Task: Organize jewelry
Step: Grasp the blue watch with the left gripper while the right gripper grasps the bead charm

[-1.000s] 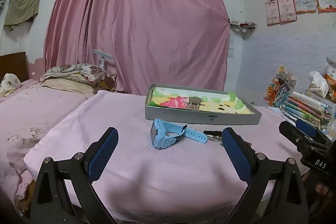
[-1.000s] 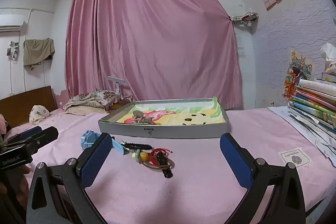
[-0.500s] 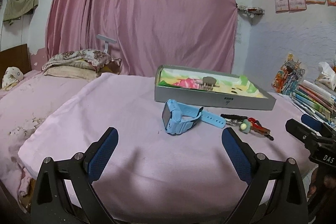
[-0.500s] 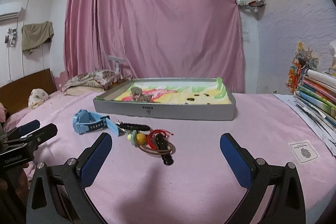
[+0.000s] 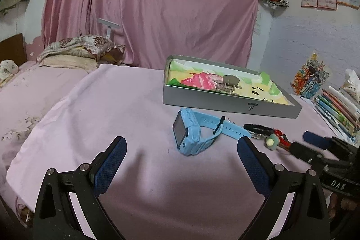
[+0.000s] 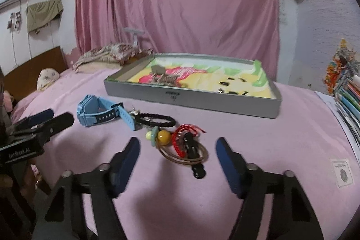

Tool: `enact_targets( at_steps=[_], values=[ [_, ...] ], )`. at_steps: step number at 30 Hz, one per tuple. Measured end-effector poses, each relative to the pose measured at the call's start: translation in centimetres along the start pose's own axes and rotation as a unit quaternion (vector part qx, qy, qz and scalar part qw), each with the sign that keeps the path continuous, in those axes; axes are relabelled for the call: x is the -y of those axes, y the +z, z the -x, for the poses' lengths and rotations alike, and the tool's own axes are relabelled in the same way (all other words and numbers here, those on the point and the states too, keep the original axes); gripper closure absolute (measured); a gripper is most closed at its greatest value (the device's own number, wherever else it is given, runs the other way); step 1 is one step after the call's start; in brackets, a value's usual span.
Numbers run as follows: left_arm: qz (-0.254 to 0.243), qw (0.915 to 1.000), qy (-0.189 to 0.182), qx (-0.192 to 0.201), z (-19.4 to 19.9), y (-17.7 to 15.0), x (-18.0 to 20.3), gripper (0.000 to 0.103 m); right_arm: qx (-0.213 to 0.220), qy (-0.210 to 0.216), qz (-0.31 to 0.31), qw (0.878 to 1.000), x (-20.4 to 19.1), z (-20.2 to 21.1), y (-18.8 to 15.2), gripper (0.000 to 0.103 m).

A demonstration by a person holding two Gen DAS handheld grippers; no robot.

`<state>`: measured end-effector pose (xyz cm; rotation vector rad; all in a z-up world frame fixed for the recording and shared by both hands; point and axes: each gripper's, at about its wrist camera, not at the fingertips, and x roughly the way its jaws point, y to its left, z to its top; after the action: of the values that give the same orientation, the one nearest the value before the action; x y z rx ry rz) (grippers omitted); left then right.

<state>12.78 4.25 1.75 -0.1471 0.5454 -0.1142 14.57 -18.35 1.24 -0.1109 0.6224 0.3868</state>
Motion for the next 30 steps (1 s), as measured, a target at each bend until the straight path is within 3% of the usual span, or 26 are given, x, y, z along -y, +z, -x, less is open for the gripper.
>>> enact_targets(
  at_steps=[7,10,12,16,20,23,26,29,30],
  values=[
    [0.018,0.9995,-0.014,-0.022,-1.7,1.7,-0.5,0.011,-0.037,0.032,0.027,0.998,-1.3,-2.0,1.0,0.06],
    [0.02,0.9991,-0.017,-0.032,-2.4,2.1,-0.5,0.015,-0.052,0.043,0.03,0.997,-1.6,-2.9,1.3,0.063],
    [0.022,0.9988,-0.022,-0.039,-2.7,2.2,-0.5,0.026,-0.06,0.044,0.033,0.997,-1.8,-3.4,1.4,0.064],
    [0.028,0.9976,-0.028,-0.056,-3.7,2.5,-0.6,0.031,-0.071,0.042,0.035,0.996,-1.8,-4.2,1.7,0.065],
    [0.038,0.9951,-0.032,-0.085,-4.6,2.6,-1.0,0.045,-0.088,0.042,0.026,0.995,-1.5,-5.2,2.1,0.065],
    [0.046,0.9943,-0.039,-0.088,-4.7,2.6,-1.1,0.048,-0.094,0.036,0.027,0.995,-1.6,-5.6,2.2,0.065],
    [0.047,0.9936,-0.048,-0.09,-4.7,2.7,-0.8,0.062,-0.099,0.024,0.034,0.994,-1.7,-5.6,2.1,0.067],
    [0.04,0.9944,-0.036,-0.091,-4.6,2.9,-0.3,0.068,-0.096,0.02,0.026,0.995,-1.5,-5.6,2.0,0.074],
    [0.039,0.9946,-0.031,-0.09,-4.5,3.0,-0.2,0.075,-0.093,0.025,0.022,0.995,-1.3,-5.5,1.9,0.074]
  ],
)
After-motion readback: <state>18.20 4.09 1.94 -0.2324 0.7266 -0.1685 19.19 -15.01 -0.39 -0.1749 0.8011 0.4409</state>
